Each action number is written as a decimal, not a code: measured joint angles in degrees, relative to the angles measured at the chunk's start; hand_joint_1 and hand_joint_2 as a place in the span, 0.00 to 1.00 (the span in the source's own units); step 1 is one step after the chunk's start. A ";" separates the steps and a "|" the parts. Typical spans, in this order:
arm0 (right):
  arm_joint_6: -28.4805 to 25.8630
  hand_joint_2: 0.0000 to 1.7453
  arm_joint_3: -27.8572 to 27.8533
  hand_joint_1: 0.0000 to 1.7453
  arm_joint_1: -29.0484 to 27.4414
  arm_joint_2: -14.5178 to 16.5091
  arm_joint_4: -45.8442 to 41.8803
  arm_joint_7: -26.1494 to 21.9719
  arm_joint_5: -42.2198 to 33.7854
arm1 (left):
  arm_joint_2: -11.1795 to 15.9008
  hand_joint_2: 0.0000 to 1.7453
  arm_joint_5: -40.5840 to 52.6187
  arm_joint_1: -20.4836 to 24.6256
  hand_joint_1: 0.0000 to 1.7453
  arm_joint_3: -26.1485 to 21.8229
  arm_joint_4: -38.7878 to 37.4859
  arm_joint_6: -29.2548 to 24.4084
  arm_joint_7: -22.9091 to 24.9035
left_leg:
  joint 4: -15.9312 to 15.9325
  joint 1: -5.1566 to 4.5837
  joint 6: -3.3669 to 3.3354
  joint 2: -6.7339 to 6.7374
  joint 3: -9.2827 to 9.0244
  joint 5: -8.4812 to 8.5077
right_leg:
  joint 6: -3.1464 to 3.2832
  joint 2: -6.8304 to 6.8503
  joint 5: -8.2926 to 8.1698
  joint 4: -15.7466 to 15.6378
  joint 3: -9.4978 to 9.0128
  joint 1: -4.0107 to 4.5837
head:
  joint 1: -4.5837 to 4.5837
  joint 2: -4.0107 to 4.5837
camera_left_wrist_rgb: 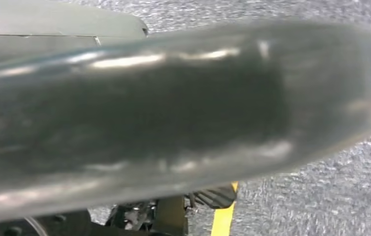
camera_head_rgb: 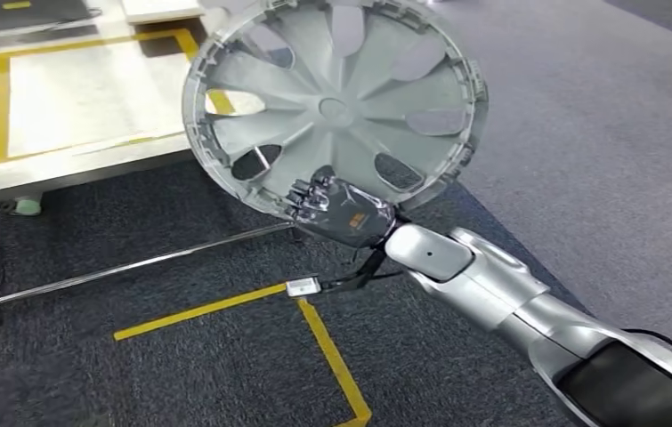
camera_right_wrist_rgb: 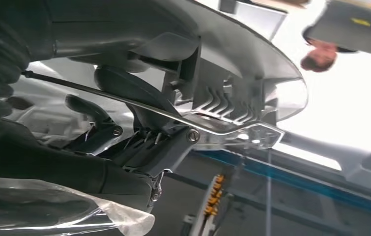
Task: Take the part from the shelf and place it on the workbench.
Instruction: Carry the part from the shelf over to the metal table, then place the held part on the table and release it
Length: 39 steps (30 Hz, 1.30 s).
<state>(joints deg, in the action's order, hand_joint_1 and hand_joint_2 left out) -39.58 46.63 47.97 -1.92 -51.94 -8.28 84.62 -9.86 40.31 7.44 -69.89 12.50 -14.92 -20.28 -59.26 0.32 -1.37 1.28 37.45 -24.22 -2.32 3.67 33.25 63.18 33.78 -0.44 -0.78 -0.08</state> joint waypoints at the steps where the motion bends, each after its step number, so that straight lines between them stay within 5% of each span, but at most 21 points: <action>1: 0.01 1.00 -0.15 1.00 -0.04 0.00 0.08 -0.05 -0.05 | -0.02 0.00 0.01 0.10 0.00 0.02 0.00 0.05 -0.01 | 0.00 0.03 -0.20 -0.77 0.03 0.03 | -0.05 -1.87 1.74 3.96 1.84 -0.05 | 0.14 0.00; 3: 0.02 1.00 -0.28 1.00 -0.27 -0.02 0.33 -0.22 -0.08 | -0.04 0.00 0.02 0.18 0.00 0.05 0.00 0.20 -0.02 | -0.02 0.04 -0.40 -2.47 0.01 0.03 | -0.06 -3.41 3.80 11.15 5.84 -0.05 | 0.28 -0.01; 4: 0.02 1.00 -0.29 1.00 -0.37 -0.02 0.45 -0.29 -0.08 | -0.04 0.00 0.02 0.15 0.00 0.05 0.00 0.25 -0.03 | -0.04 0.03 -0.41 -3.37 -0.03 0.03 | 0.02 -3.60 3.23 12.20 6.88 -0.04 | 0.28 0.00; 6: 0.02 1.00 -0.33 1.00 -0.40 -0.02 0.61 -0.33 -0.10 | -0.02 0.00 0.05 0.13 0.00 0.09 0.00 0.39 -0.08 | -0.10 0.04 -0.39 -5.08 -0.15 0.02 | 0.38 -4.17 -0.91 7.66 5.83 -0.07 | 0.28 0.00; 8: 0.02 1.00 -0.45 1.00 -0.29 -0.01 0.70 -0.29 -0.11 | -0.08 0.00 0.11 0.19 0.00 0.15 -0.01 0.50 -0.17 | -0.24 0.11 -0.16 -6.58 0.05 0.07 | 0.92 -6.93 -4.99 0.14 2.98 -0.32 | 0.23 -0.01; 10: 0.02 1.00 -0.56 1.00 -0.22 0.00 0.88 -0.23 -0.03 | -0.18 0.00 0.23 0.21 0.00 0.18 -0.02 0.52 -0.25 | -0.30 0.44 0.55 -7.90 0.73 0.38 | 1.23 -8.98 -5.89 -3.55 1.36 -0.37 | 0.34 -0.01; 12: 0.02 1.00 -0.64 1.00 -0.18 0.09 1.01 -0.24 0.07 | -0.13 0.00 0.38 0.01 0.00 0.18 -0.02 0.49 -0.28 | -0.11 0.74 1.41 -9.15 1.17 0.73 | 1.42 -8.11 -5.74 -4.31 0.83 -0.39 | 0.59 -0.01; 14: 0.02 1.00 -0.79 1.00 -0.09 0.33 1.10 -0.34 0.03 | -0.07 0.00 0.43 -0.12 0.00 0.17 -0.02 0.38 -0.28 | -1.29 0.47 2.07 -7.67 1.72 -0.13 | 1.87 -6.63 -5.97 -4.87 0.33 -0.69 | 0.35 -0.01; 17: 0.02 1.00 -0.97 1.00 0.00 0.50 1.39 -0.77 -0.04 | 0.01 0.00 0.49 0.10 0.00 0.18 -0.02 0.29 -0.28 | -10.48 0.38 2.87 -2.66 5.73 -4.83 | 2.39 -3.99 -5.86 -5.10 -0.18 -0.63 | -0.33 0.01; 19: 0.02 1.00 -1.03 1.00 -0.01 0.50 1.66 -1.05 0.01 | 0.04 0.00 0.58 0.12 0.00 0.19 -0.02 0.22 -0.25 | -14.95 0.58 3.17 -1.76 7.63 -6.03 | 2.43 -2.29 -5.67 -5.06 -0.28 -0.53 | -0.36 0.01; 20: 0.02 1.00 -1.04 1.00 0.00 0.51 1.73 -1.13 0.02 | 0.07 0.00 0.61 0.09 0.00 0.19 -0.02 0.17 -0.22 | -14.14 0.63 3.22 -1.59 7.11 -5.09 | 2.39 -1.51 -5.57 -5.04 -0.35 -0.53 | -0.38 0.01; 23: 0.02 1.00 -1.22 1.00 0.09 0.51 1.79 -1.18 0.02 | 0.14 0.00 0.72 0.10 0.00 0.21 -0.02 0.10 -0.14 | -3.56 0.28 2.77 0.93 1.51 -0.49 | 1.91 0.58 -5.02 -4.95 -0.88 -0.29 | -0.38 0.01; 25: 0.02 1.00 -1.43 1.00 0.18 0.53 1.90 -1.15 0.01 | 0.13 0.00 0.77 0.19 0.00 0.23 -0.02 0.10 -0.10 | -0.08 -0.21 2.04 2.13 -0.16 0.06 | 1.41 1.60 -4.69 -4.89 -1.09 0.08 | -0.36 0.00; 27: 0.02 1.00 -1.73 1.00 0.18 0.64 1.93 -0.93 -0.10 | 0.14 0.00 0.79 0.12 0.00 0.25 -0.02 0.10 -0.09 | -0.06 -0.32 1.32 1.18 -0.01 0.02 | 0.86 2.38 -4.48 -4.97 -1.28 0.18 | -0.37 -0.01; 30: 0.01 1.00 -2.96 1.00 -0.36 0.82 0.79 -0.21 0.09 | 0.20 0.00 0.95 0.04 0.00 0.26 -0.02 0.04 -0.16 | 0.28 0.04 0.30 0.19 -0.18 0.12 | 0.14 -0.55 -2.09 -1.96 0.17 -0.16 | -0.28 0.00; 32: 0.00 1.00 -4.24 1.00 -1.43 0.83 -0.53 0.23 0.97 | 0.12 0.00 1.09 0.16 0.00 0.28 -0.02 -0.02 -0.34 | 0.32 0.09 -0.21 -0.37 -0.20 0.02 | 0.07 -3.01 1.21 5.29 3.84 -0.24 | -0.17 0.01; 34: 0.00 1.00 -5.22 1.00 -2.69 0.83 -1.55 0.43 1.96 | 0.03 0.00 1.17 0.21 0.00 0.32 -0.02 -0.07 -0.51 | 0.30 0.01 -0.43 -1.01 -0.29 -0.11 | 0.08 -3.57 2.48 11.20 7.30 -0.17 | -0.14 0.01; 36: 0.00 1.00 -5.78 1.00 -3.42 0.83 -2.33 0.53 2.60 | 0.01 0.00 1.24 0.19 0.00 0.42 -0.02 -0.14 -0.57 | 0.27 -0.03 -0.42 -1.56 -0.56 -0.27 | 0.29 -3.60 -0.52 8.91 7.02 -0.14 | -0.14 0.00; 39: 0.00 1.00 -6.67 1.00 -3.56 0.83 -3.21 0.94 3.34 | -0.01 0.00 1.28 0.21 0.00 0.59 -0.02 -0.20 -0.57 | 0.13 -0.15 0.08 -2.08 -0.84 -0.58 | 0.93 -3.76 -5.83 -2.12 2.13 0.00 | -0.16 -0.01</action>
<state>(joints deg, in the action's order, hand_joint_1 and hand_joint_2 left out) -39.58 39.96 44.41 -1.09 -55.15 -7.34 87.96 -9.87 41.59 7.65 -69.30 12.48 -15.12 -20.86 -59.13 0.16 -1.29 -0.80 36.61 -24.80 -1.40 -0.09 27.42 61.06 35.91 -0.44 -0.94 -0.09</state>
